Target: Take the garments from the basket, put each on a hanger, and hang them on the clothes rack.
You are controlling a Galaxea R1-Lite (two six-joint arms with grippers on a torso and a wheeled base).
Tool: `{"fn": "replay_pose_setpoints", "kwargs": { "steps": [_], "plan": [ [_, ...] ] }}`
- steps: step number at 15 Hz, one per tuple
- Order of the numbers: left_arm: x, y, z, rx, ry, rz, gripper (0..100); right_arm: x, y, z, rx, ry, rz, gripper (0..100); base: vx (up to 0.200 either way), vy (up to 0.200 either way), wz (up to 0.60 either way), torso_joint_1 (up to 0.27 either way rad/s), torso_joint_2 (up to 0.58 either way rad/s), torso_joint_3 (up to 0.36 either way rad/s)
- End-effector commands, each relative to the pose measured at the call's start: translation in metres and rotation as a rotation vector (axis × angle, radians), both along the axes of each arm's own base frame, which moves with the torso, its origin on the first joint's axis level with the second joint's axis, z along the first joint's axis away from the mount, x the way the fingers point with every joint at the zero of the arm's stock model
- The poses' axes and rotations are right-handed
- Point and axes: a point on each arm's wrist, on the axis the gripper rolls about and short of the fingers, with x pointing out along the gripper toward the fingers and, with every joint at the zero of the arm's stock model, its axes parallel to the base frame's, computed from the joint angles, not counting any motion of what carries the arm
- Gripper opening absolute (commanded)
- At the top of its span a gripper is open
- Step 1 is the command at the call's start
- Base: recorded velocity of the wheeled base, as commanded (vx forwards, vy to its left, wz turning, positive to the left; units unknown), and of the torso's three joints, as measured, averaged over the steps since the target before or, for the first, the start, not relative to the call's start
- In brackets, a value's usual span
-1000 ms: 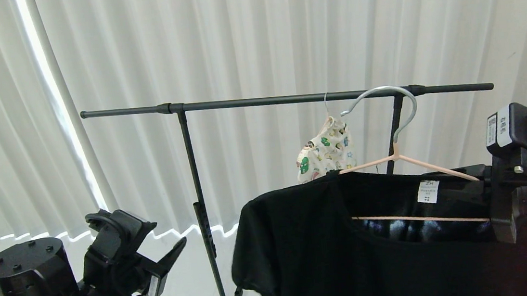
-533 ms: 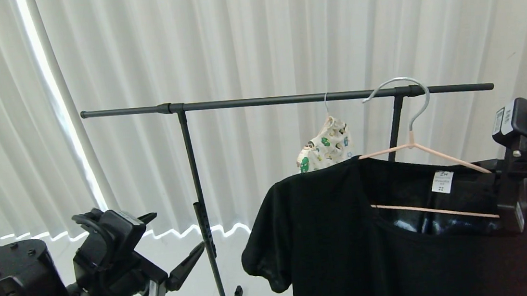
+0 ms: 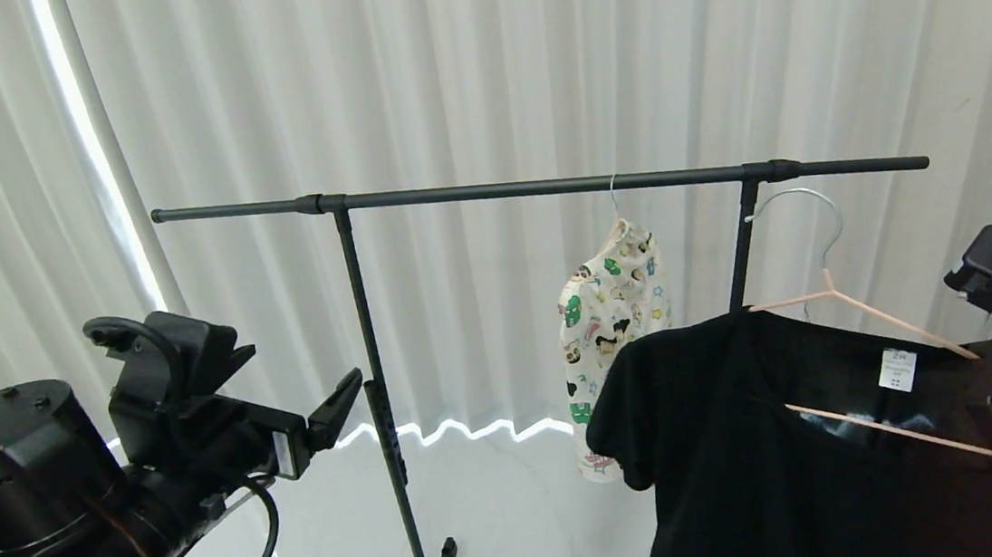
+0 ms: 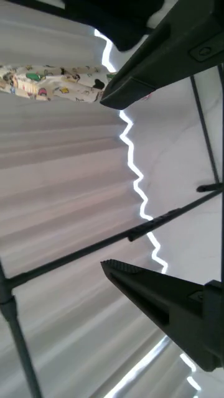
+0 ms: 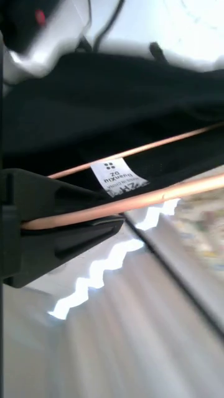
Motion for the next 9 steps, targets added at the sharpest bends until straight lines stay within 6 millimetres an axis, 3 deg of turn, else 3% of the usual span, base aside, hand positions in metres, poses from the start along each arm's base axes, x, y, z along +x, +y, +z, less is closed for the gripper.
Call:
{"fn": "replay_pose_setpoints", "kwargs": {
  "steps": [1,2,4,6,9],
  "plan": [
    [0.015,-0.005,0.017,-0.018,-0.011,0.005,100,-0.007,-0.004,0.002,0.003,0.013,-0.057,0,0.000,0.000,0.00,0.000,0.00,0.000],
    [0.027,-0.007,0.032,-0.012,0.014,0.012,100,-0.010,-0.006,0.001,-0.010,0.037,-0.137,0,0.000,0.000,0.00,0.000,0.00,0.000],
    [0.031,-0.006,0.041,-0.021,0.081,0.024,100,-0.011,-0.007,0.003,-0.029,0.043,-0.190,0,0.000,0.000,0.00,0.000,0.00,0.000],
    [0.011,0.000,0.036,-0.006,0.331,0.047,100,-0.006,-0.008,0.004,-0.071,0.054,-0.267,0,0.000,0.000,0.00,0.000,0.00,0.000],
    [-0.027,0.011,0.016,0.095,0.513,0.094,100,0.012,-0.008,0.005,-0.061,0.075,-0.363,0,0.000,0.000,0.00,0.000,0.00,0.000]
  ]
}}
